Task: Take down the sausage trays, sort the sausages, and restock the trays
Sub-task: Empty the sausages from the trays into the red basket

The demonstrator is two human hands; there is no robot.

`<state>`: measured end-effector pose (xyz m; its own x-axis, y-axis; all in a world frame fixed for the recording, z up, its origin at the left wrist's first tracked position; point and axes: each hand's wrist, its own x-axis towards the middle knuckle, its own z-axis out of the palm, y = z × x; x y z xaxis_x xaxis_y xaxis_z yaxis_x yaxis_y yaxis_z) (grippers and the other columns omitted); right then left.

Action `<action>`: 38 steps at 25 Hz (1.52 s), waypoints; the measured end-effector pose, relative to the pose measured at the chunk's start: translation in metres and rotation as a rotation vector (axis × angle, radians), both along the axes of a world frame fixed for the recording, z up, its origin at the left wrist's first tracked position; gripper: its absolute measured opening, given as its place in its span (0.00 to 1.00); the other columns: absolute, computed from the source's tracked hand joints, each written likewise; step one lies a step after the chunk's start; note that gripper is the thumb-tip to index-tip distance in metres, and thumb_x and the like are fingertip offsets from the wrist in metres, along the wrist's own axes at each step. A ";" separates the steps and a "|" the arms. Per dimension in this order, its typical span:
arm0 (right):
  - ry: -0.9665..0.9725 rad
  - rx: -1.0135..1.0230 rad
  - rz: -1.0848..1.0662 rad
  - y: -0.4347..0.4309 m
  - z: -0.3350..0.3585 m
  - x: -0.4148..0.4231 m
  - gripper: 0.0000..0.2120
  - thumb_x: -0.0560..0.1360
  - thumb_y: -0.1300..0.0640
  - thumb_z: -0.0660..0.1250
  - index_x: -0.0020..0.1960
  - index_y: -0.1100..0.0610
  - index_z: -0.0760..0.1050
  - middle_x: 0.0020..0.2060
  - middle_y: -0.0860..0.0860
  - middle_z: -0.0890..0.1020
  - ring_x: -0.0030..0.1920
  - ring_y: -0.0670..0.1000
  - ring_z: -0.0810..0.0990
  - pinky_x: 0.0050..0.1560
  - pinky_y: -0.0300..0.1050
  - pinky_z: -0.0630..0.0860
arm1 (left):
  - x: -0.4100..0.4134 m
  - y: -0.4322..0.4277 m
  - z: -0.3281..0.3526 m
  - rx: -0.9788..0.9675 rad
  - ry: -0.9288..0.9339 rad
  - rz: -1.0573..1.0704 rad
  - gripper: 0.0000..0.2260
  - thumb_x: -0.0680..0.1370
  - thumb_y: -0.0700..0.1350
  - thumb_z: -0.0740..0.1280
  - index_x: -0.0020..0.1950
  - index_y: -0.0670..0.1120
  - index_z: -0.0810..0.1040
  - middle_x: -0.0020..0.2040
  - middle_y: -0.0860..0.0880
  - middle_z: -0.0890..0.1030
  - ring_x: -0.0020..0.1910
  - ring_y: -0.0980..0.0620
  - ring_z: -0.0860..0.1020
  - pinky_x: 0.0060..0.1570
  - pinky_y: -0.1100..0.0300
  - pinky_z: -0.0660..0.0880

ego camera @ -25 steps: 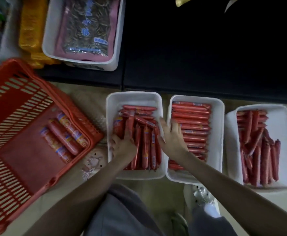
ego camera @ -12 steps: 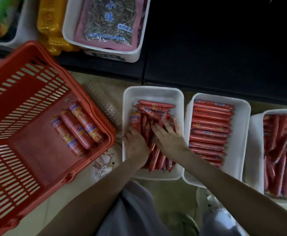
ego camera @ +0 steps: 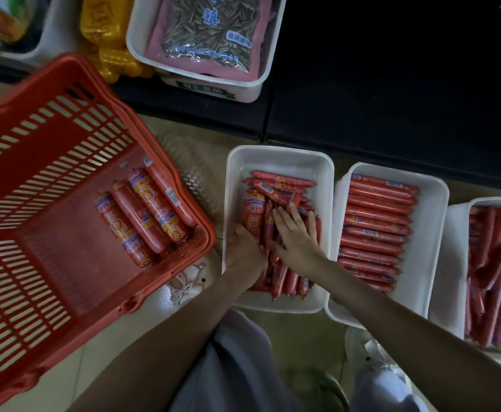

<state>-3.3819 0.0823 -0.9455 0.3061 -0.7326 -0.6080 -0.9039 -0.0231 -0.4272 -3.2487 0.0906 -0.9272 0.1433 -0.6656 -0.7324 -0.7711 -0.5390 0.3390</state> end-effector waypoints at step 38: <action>0.214 0.256 0.340 -0.082 0.060 0.277 0.40 0.78 0.62 0.60 0.77 0.55 0.35 0.77 0.53 0.43 0.76 0.58 0.47 0.75 0.54 0.51 | 0.266 0.002 -0.012 0.106 -0.124 0.647 0.23 0.78 0.43 0.65 0.65 0.30 0.61 0.65 0.32 0.67 0.63 0.36 0.71 0.60 0.51 0.69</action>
